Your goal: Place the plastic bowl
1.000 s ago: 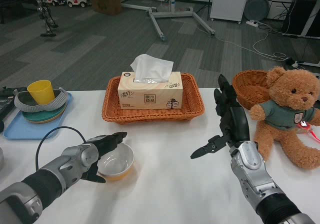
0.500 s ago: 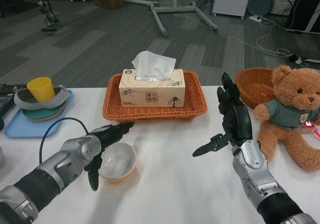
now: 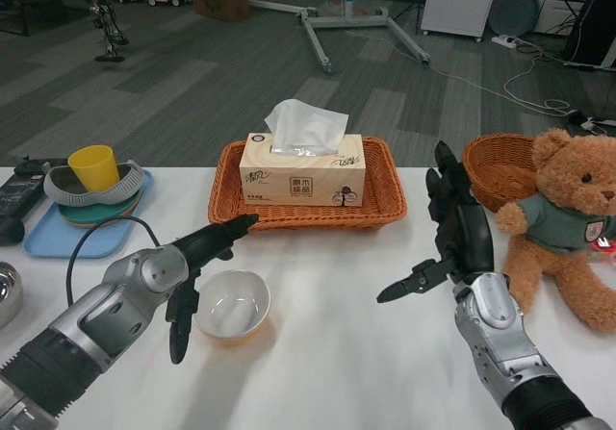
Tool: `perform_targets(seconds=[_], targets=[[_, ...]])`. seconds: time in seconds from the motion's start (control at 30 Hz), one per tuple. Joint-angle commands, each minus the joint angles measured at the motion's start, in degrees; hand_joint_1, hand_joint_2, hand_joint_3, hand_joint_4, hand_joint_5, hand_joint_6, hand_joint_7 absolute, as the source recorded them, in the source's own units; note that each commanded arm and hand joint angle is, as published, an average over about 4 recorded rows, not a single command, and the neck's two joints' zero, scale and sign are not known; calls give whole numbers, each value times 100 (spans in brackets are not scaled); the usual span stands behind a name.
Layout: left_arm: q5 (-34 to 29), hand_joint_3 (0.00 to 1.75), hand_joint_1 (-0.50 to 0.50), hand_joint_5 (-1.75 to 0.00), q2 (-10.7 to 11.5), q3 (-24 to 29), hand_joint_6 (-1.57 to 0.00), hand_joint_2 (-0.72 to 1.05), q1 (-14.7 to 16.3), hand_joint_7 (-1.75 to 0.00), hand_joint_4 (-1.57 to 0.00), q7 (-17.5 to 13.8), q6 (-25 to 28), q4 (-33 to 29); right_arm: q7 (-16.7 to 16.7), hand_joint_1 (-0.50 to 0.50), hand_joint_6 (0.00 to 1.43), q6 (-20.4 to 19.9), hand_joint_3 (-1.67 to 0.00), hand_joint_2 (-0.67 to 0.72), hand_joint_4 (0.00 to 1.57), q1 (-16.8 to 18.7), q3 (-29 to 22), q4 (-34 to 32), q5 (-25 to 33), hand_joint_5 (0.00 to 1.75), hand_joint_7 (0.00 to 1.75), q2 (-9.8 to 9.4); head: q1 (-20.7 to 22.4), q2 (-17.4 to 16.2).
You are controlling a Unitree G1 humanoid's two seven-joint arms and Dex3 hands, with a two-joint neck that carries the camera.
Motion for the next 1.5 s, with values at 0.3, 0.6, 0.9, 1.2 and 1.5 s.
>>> perform_targets(seconds=[0.3, 0.6, 0.9, 1.2, 1.5], targets=[[-2801, 0, -50, -92, -205, 1079, 0, -8, 422, 0, 0, -54, -504, -384, -18, -46, 0, -37, -8, 34, 0, -17, -23, 10, 9, 0, 0, -35, 53, 84], [-4005, 0, -50, -77, -769, 1923, 0, -10, 747, -2, 0, 29, -1680, -344, -18, -46, 0, -37, -8, 34, 0, -17, -21, 1, 22, 0, 0, -39, 29, 165], [-4214, 0, -50, -62, -1187, 2982, 0, -10, 993, -2, 0, 60, -2543, -696, -18, -46, 0, -44, -8, 34, 0, -32, -14, -43, 50, 0, 0, -61, -194, 430], [-4154, 0, -50, -51, -1194, 3707, 0, -10, 1195, 0, 0, 99, -2609, -977, -18, -46, 0, -81, -8, 34, 0, -52, -19, -69, 96, 0, 0, -87, -237, 450], [-4130, 0, -50, -46, -1158, 3883, 0, -10, 1182, -5, 0, 139, -2618, -973, -22, -46, 0, -86, -8, 34, 0, -78, -23, -106, 101, 0, 0, -87, -241, 432]])
